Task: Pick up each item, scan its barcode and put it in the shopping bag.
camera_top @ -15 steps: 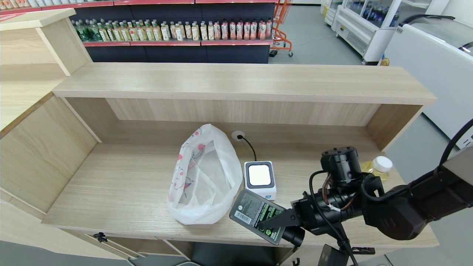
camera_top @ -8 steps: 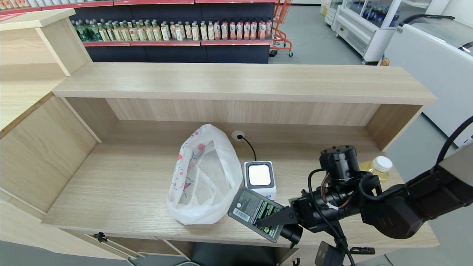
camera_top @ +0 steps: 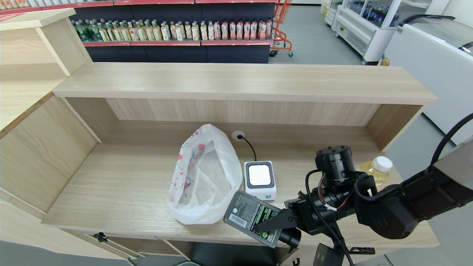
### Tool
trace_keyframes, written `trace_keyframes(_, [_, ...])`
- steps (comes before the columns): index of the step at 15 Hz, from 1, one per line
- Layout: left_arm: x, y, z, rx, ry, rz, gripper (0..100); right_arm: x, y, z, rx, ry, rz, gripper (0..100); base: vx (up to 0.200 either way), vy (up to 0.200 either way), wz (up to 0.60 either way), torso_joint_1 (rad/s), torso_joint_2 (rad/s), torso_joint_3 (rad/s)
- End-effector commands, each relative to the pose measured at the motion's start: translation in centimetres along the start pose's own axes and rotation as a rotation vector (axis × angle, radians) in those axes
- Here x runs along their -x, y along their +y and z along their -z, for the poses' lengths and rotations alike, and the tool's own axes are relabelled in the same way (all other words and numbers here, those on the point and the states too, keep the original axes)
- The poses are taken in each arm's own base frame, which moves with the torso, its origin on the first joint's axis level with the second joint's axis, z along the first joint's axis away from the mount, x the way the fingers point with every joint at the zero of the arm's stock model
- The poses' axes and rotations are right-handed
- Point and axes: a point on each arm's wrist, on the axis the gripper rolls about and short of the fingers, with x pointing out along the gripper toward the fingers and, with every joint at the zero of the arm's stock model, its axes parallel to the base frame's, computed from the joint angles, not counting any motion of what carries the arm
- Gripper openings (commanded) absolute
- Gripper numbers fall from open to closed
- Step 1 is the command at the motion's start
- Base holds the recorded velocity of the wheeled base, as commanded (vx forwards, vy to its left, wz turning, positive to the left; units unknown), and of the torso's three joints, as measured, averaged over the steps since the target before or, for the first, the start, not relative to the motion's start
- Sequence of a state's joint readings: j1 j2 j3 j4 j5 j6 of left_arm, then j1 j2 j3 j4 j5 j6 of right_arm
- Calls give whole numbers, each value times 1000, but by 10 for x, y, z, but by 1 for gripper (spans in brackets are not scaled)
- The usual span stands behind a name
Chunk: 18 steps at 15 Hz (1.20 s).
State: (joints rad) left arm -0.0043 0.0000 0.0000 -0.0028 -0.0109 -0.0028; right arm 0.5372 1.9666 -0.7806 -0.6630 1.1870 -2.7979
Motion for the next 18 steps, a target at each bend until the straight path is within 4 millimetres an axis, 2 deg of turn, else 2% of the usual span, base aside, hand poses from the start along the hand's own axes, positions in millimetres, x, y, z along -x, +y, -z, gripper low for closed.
trace_keyframes(1, [0, 0, 0, 0, 1, 0, 100, -1, 3, 0, -7, -2, -1, 0, 0, 0, 0, 0, 0, 0])
trace_keyframes(10, [0, 0, 0, 0, 1, 0, 100, -1, 6, 6, -3, 4, 0, 0, 0, 0, 0, 0, 0, 0])
trace_keyframes(11, [0, 0, 0, 0, 1, 0, 100, 0, 2, 7, -24, 4, 0, 0, 0, 0, 0, 0, 0, 0])
trace_keyframes(12, [0, 0, 0, 0, 1, 0, 100, 8, -17, 15, -77, 19, 3, 0, 0, 0, 0, 0, 0, 0])
trace_keyframes(14, [0, 0, 0, 0, 0, 0, 100, 52, -60, 32, -240, 148, -33, 0, 0, 0, 0, 0, 0, 0])
trace_keyframes(15, [0, 0, 0, 0, 1, 0, 100, 78, -83, 38, -345, 289, -104, 0, 0, 0, 0, 0, 0, 0])
trace_keyframes(16, [0, 0, 0, 0, 1, 0, 100, 101, -102, 34, -437, 403, -139, 0, 0, 0, 0, 0, 0, 0])
trace_keyframes(17, [0, 0, 0, 0, 1, 0, 100, 125, -118, 21, -560, 477, -134, 0, 0, 0, 0, 0, 0, 0])
trace_keyframes(18, [0, 0, 0, 0, 1, 0, 100, 134, -123, 14, -623, 503, -131, 0, 0, 0, 0, 0, 0, 0])
